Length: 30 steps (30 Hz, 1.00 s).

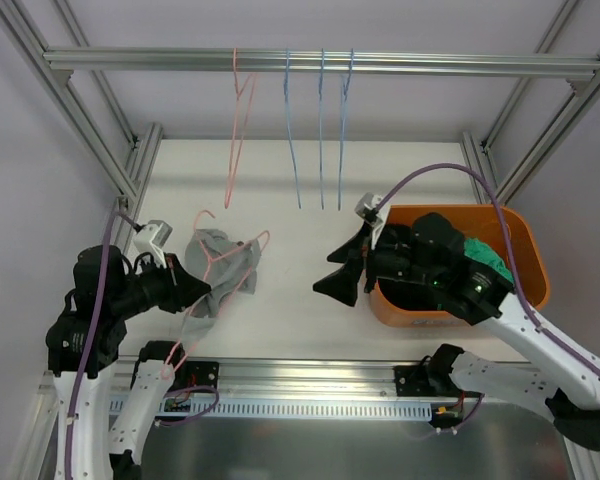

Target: Remove the tank top from the hanger

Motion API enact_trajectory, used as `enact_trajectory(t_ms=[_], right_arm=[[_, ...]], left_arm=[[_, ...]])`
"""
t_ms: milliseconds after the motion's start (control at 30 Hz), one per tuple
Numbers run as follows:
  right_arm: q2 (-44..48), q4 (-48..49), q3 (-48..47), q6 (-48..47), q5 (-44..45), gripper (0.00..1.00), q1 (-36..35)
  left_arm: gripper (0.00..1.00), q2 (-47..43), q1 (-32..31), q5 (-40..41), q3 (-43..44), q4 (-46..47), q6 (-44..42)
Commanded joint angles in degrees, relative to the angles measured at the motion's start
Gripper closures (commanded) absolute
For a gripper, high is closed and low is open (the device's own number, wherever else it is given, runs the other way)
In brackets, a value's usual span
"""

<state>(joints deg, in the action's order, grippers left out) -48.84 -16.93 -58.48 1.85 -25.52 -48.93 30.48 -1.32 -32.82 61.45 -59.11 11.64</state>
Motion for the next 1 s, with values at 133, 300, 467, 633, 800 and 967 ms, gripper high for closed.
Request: enact_trajectory(t_ms=[133, 300, 467, 633, 800, 967], right_arm=[[-10.4, 10.2, 0.1, 2.9, 29.8, 0.12, -15.9], [-16.9, 13.5, -1.5, 2.9, 36.1, 0.22, -20.7], [-19.2, 12.0, -2.7, 2.0, 39.3, 0.39, -20.9], [-17.3, 11.0, -1.3, 1.8, 40.3, 0.63, -20.9], [-15.8, 10.3, -0.5, 1.1, 43.0, 0.99, -20.9], [-13.1, 8.1, -0.5, -0.2, 47.6, 1.0, -18.9]], left_arm=[[1.0, -2.5, -8.5, -19.1, 0.6, -1.1, 1.8], [1.0, -2.9, -11.2, -24.6, 4.5, -0.5, 1.9], [1.0, -1.0, -11.3, -22.2, 7.8, 0.0, 2.1], [1.0, 1.1, -11.2, -19.0, 9.4, 0.2, 1.5], [1.0, 1.7, -11.3, -18.7, 9.2, 1.5, 2.1], [1.0, 2.3, -11.2, -17.8, 9.2, 2.0, 2.2]])
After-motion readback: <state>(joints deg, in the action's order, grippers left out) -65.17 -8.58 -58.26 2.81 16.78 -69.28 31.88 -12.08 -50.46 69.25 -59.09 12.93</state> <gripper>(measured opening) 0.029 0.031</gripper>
